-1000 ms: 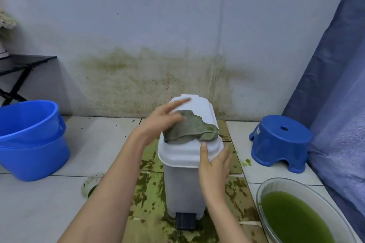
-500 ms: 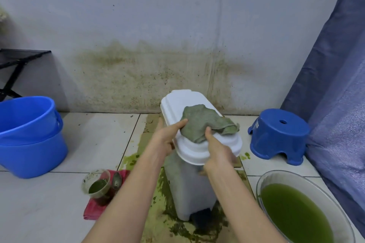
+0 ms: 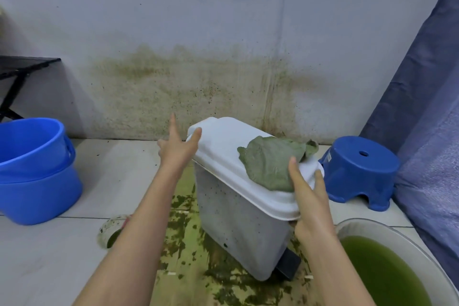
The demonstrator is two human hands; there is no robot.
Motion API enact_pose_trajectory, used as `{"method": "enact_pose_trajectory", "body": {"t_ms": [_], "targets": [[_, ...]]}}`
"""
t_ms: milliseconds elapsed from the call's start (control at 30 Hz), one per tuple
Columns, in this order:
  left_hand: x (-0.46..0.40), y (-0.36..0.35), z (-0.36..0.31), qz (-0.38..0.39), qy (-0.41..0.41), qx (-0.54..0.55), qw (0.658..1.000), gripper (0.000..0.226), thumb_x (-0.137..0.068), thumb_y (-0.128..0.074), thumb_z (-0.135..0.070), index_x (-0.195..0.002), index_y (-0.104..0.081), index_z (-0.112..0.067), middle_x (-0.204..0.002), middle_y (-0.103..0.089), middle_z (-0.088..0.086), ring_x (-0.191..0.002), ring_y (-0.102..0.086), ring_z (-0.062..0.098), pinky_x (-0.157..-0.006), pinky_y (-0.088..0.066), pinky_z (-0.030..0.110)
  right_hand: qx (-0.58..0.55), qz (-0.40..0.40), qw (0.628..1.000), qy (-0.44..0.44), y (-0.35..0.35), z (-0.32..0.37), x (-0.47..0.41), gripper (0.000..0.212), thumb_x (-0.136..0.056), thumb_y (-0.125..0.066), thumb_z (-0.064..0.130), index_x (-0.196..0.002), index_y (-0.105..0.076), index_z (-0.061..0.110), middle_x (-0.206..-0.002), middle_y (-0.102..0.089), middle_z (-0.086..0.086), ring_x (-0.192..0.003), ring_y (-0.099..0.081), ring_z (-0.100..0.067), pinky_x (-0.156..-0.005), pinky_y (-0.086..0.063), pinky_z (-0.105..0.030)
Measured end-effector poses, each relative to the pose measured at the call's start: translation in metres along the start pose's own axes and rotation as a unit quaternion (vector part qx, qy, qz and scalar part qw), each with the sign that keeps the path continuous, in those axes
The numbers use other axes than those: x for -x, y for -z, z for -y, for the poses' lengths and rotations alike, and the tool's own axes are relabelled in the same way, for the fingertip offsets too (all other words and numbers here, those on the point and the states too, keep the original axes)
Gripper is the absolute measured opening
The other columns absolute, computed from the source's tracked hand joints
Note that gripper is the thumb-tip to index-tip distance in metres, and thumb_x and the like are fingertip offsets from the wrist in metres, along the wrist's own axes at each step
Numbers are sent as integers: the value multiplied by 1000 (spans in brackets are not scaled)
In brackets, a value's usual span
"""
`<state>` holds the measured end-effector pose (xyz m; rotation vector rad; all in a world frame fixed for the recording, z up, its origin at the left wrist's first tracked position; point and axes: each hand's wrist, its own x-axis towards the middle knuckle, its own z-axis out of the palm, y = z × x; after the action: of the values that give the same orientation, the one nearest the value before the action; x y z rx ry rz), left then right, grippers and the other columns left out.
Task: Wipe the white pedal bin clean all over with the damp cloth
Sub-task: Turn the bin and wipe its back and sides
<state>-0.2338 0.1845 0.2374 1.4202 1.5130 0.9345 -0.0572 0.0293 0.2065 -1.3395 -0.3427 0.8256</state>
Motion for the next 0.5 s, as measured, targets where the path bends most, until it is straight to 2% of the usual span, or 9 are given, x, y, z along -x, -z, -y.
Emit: {"method": "enact_pose_trajectory", "body": {"t_ms": [33,100,167,233,333,400,500], "targets": [[-15,0,0,32,14,41,999,85,-86,-58,-53,-147,2,-46,-158,-7,13,-142,-20,32,-110,-26,48,10,-4,1000,20,-4,-6,0,92,-75,-70,51,-147,-15,39,-151,-24,8,-134,-33,-20,-104,-32,-36],[-32,-6,5,120,39,81,989,89,-85,-65,-47,-150,-5,-38,-158,-13,2,-142,-23,26,-112,-24,47,45,-21,997,55,-11,-12,-4,98,-74,-73,45,-149,-11,36,-151,-19,6,-135,-31,-21,-103,-31,-33],[-37,-15,12,144,48,143,978,78,-84,-69,-37,-148,-24,-36,-155,-24,-3,-134,-36,24,-109,-34,44,56,-21,995,76,-13,-13,-12,98,-76,-73,41,-150,-10,33,-152,-19,3,-135,-31,-21,-100,-31,-30],[-35,-22,11,94,33,205,974,66,-82,-72,-27,-140,-42,-34,-150,-33,-1,-126,-44,23,-102,-42,40,59,-5,995,84,-9,-9,-20,97,-76,-74,40,-149,-11,33,-152,-22,3,-134,-32,-20,-100,-31,-30],[-16,-22,11,9,29,243,969,62,-81,-74,-18,-136,-49,-28,-144,-39,1,-111,-46,18,-88,-43,31,69,46,995,57,8,6,-35,93,-77,-74,32,-149,-16,33,-148,-31,5,-131,-37,-17,-105,-32,-31],[4,-23,26,-57,17,222,973,64,-78,-76,-25,-135,-49,-32,-143,-41,0,-114,-45,18,-93,-42,32,80,89,992,31,18,19,-45,92,-75,-76,30,-149,-21,31,-146,-38,5,-128,-43,-16,-109,-34,-34],[31,-22,43,-95,7,142,985,72,-71,-75,-47,-136,-43,-43,-145,-40,-1,-133,-34,29,-105,-38,49,114,119,986,12,25,33,-53,88,-75,-76,31,-148,-27,29,-144,-42,2,-125,-47,-17,-109,-36,-37]]}}
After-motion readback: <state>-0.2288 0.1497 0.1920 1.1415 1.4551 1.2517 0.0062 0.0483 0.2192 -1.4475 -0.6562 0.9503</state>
